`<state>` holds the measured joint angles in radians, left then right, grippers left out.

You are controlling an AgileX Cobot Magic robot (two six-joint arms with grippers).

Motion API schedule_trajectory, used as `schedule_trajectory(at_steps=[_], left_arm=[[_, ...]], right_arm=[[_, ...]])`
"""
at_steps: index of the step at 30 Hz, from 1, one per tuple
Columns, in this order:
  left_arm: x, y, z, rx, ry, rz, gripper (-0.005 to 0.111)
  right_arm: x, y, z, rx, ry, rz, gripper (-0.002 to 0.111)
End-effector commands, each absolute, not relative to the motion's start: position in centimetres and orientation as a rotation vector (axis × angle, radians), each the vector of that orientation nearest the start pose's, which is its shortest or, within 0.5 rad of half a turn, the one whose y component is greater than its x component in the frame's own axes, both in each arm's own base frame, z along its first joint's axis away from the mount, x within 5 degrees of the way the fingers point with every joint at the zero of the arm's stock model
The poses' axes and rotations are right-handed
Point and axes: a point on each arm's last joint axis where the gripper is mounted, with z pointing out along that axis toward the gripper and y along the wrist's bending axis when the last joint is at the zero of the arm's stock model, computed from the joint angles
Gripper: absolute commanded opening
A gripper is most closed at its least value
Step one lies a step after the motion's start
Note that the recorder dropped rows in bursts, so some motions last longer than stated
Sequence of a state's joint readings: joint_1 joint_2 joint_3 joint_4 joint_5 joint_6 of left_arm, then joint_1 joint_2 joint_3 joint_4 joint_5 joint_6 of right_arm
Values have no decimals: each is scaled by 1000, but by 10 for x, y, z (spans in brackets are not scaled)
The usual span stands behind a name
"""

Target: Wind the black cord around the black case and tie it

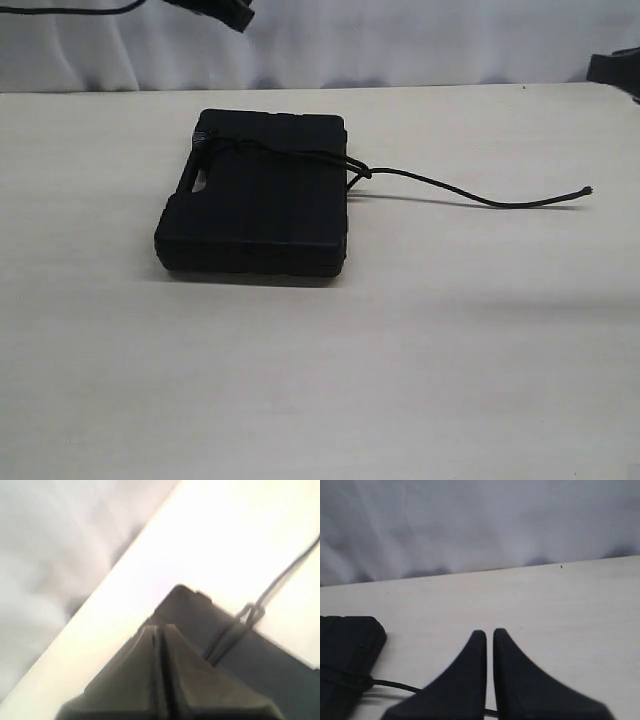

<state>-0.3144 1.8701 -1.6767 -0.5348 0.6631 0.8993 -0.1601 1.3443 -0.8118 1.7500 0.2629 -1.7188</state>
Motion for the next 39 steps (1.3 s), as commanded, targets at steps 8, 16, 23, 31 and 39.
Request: schedule_trajectory(at_steps=[8,16,23,31,39], left_arm=[[329,-134,377,688,1764,-324,0],[255,-100,391,509,1678,-294,0],[190,-69,379,414,1592,-207,0],[118,-47,378,398,1443,-224,0],[64,-41,370,479,1326,-294,0]], right_arm=[[197,11,348,-146,1639,366,4],[154,23,361,-185,1516,433,4],[120,29,358,-201,1442,425,4],[95,33,345,-202,1399,428,4],[85,35,328,-201,1403,430,4]])
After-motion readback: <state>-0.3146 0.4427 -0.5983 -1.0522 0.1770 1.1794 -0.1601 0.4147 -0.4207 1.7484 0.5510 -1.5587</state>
